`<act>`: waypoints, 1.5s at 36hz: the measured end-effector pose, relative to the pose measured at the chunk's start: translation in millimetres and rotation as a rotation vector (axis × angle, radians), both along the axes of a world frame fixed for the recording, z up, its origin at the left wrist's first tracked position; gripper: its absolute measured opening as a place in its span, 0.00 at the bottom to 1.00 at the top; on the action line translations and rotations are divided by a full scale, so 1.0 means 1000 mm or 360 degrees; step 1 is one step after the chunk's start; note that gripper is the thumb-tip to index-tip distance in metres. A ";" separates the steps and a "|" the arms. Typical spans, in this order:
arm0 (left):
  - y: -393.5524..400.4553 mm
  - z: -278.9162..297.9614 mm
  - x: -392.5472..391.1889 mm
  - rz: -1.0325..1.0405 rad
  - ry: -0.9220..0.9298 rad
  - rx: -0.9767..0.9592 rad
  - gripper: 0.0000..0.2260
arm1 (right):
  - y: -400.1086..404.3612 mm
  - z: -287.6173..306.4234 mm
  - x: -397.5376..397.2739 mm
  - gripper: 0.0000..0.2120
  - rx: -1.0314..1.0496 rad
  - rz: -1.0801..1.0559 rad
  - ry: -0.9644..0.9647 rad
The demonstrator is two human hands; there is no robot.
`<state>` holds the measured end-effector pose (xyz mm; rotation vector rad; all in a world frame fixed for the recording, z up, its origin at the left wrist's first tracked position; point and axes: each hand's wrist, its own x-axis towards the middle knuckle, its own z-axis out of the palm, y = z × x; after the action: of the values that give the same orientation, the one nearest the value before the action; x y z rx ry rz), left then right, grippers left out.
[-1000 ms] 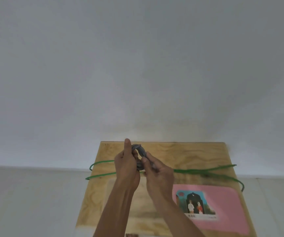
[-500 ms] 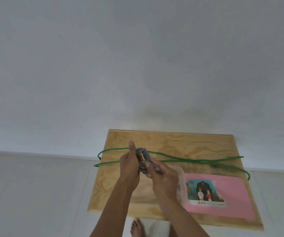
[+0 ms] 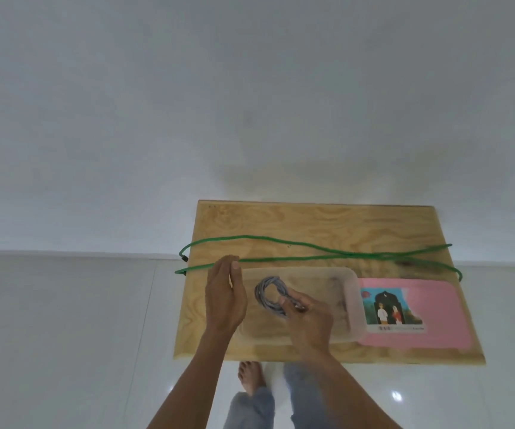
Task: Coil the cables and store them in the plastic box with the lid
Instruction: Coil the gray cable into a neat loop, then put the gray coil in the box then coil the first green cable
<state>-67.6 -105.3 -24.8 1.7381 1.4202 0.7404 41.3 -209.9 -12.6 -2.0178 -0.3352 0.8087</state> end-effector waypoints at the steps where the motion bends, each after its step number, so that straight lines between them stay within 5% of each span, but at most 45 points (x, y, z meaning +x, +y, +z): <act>1: -0.005 -0.008 -0.001 -0.0052 0.0038 -0.0025 0.23 | 0.002 -0.005 -0.001 0.12 -0.0026 0.0011 0.0007; 9: -0.031 -0.047 -0.002 -0.0321 0.0201 -0.0036 0.31 | 0.025 -0.033 -0.009 0.08 -0.0212 0.0027 -0.0083; 24: -0.030 -0.052 -0.004 -0.0324 0.0167 0.0018 0.32 | 0.045 -0.046 -0.034 0.05 -0.0563 0.0080 -0.0074; 32: -0.031 -0.048 -0.002 -0.0242 0.0074 -0.0021 0.32 | 0.045 -0.036 -0.028 0.05 -0.0455 0.0100 0.0155; 40: -0.030 -0.047 -0.002 -0.0212 0.0030 -0.0042 0.32 | 0.038 -0.027 -0.020 0.15 -0.0327 0.0100 0.0496; 54: -0.030 -0.047 -0.004 -0.0224 0.0059 -0.0067 0.29 | 0.031 -0.024 -0.005 0.25 -0.0508 0.0397 0.0293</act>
<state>-71.7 -135.1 -71.7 1.8069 1.3130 0.6015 35.9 -178.7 -36.9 -2.1994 -0.3754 1.2617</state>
